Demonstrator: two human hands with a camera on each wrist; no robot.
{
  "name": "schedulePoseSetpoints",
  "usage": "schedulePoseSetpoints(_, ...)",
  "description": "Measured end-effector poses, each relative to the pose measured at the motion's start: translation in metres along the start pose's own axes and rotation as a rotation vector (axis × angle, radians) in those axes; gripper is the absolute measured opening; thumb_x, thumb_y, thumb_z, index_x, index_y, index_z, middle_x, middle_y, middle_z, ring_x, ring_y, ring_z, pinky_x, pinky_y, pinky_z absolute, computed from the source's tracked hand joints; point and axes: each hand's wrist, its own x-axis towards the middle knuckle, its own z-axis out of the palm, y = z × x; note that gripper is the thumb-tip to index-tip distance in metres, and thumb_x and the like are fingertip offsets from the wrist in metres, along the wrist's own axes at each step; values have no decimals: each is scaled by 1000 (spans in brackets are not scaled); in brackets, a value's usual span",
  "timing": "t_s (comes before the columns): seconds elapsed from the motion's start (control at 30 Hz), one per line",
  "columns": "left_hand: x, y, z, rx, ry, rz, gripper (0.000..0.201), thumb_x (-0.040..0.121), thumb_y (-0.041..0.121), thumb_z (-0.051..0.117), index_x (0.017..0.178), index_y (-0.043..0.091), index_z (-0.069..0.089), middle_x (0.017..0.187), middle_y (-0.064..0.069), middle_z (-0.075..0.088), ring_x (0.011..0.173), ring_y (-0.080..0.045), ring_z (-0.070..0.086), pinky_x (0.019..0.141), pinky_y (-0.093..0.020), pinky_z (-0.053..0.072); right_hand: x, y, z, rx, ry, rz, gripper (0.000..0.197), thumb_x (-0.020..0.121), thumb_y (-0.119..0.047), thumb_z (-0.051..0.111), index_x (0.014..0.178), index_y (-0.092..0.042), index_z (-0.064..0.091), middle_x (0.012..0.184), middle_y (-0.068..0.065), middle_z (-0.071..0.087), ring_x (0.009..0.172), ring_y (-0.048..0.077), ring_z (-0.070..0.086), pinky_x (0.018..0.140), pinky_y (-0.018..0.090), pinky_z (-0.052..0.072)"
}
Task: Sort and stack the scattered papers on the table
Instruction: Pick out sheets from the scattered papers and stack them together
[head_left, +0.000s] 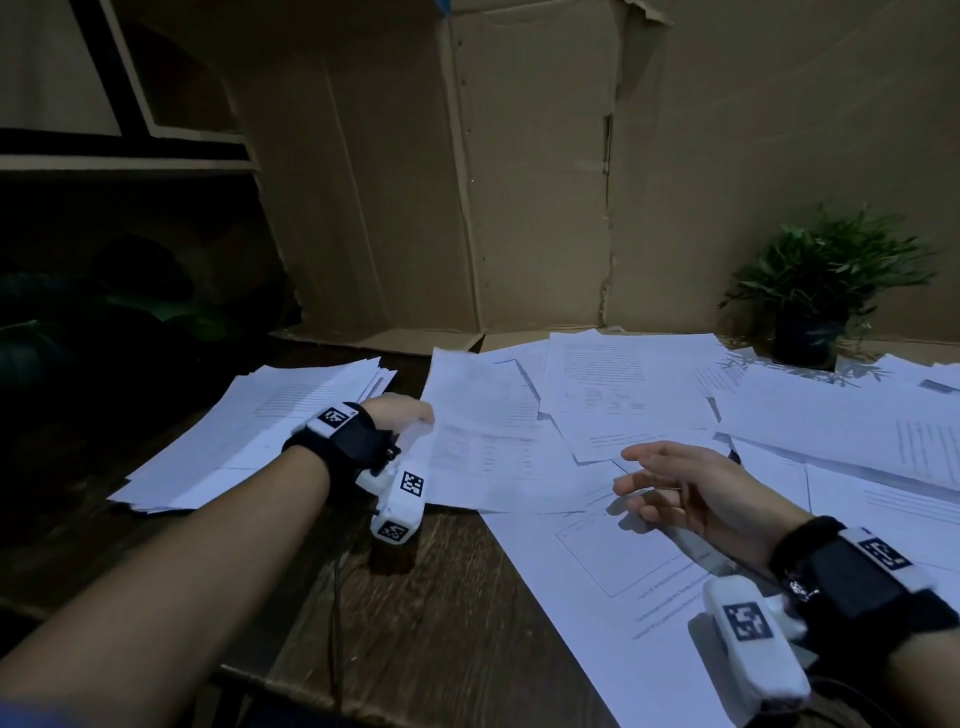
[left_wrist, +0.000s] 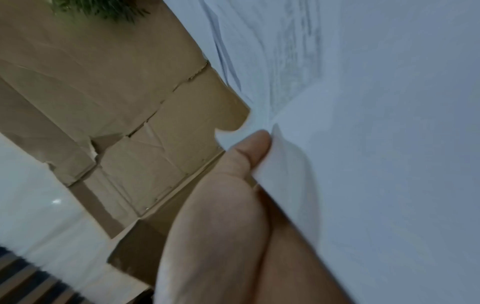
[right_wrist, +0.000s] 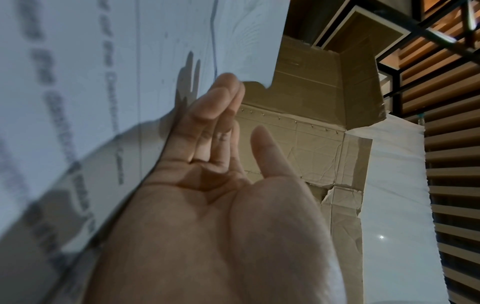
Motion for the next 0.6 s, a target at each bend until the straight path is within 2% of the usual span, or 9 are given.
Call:
schedulePoseSetpoints(0.07, 3, -7, -8, 39, 3, 43, 14, 96, 14, 50, 106, 6, 48, 87, -12, 51, 72, -25, 48, 64, -29, 38, 0, 1, 0, 3, 7, 0, 27, 102, -11, 51, 123, 4, 56, 95, 25, 71, 68, 27, 68, 60, 29, 61)
schedulePoseSetpoints(0.17, 1, -17, -23, -133, 16, 178, 19, 94, -1, 45, 108, 1, 58, 108, -14, 63, 92, -31, 61, 77, -34, 46, 1, 1, 0, 4, 13, 5, 26, 102, -11, 50, 123, 4, 56, 95, 25, 72, 68, 28, 68, 59, 29, 60)
schedulePoseSetpoints(0.23, -12, -21, -29, -273, 17, 296, 36, 97, -8, 41, 115, 15, 62, 110, -9, 70, 92, -26, 70, 74, -34, 56, 3, 3, -1, 16, 21, 11, 28, 102, -12, 51, 125, 4, 55, 97, 25, 72, 70, 28, 68, 60, 30, 60)
schedulePoseSetpoints(0.3, -27, -21, -31, -394, -26, 376, 40, 99, -7, 41, 121, 22, 59, 109, -6, 71, 88, -22, 72, 66, -34, 59, 2, 2, 0, 37, 31, 10, 33, 99, -16, 56, 126, 3, 55, 103, 24, 73, 73, 29, 68, 63, 33, 61)
schedulePoseSetpoints(0.37, -37, -16, -26, -476, -76, 421, 41, 100, -6, 41, 128, 21, 54, 111, -7, 70, 86, -21, 73, 63, -33, 59, -1, 0, 2, 53, 25, -1, 54, 86, -31, 72, 127, 0, 56, 112, 22, 72, 84, 33, 69, 70, 37, 63)
schedulePoseSetpoints(0.4, -39, -14, -22, -506, -107, 433, 41, 100, -5, 40, 131, 19, 53, 113, -8, 70, 88, -22, 73, 64, -34, 60, 0, 0, 1, 61, 23, 2, 72, 73, -42, 82, 127, -1, 57, 116, 21, 71, 90, 34, 69, 74, 39, 63)
schedulePoseSetpoints(0.43, -40, -12, -17, -533, -151, 435, 41, 100, -5, 40, 133, 16, 52, 117, -11, 69, 92, -24, 72, 68, -36, 60, 1, -1, 2, 76, 15, 2, 87, 60, -50, 88, 127, -2, 58, 120, 21, 70, 96, 34, 69, 79, 42, 62)
schedulePoseSetpoints(0.47, -41, -9, -11, -556, -201, 438, 41, 101, -4, 40, 136, 15, 50, 122, -14, 67, 99, -28, 70, 73, -39, 60, 1, -2, 3, 100, 16, -6, 91, 57, -54, 88, 127, -4, 59, 125, 20, 67, 102, 32, 69, 85, 46, 60)
schedulePoseSetpoints(0.6, -44, 5, 21, -568, -359, 442, 40, 100, -2, 43, 137, 11, 51, 133, -16, 61, 118, -37, 60, 98, -51, 49, -8, -9, 7, 245, -56, -56, 61, 84, -50, 66, 131, -10, 64, 131, 16, 65, 119, 35, 63, 106, 51, 46)
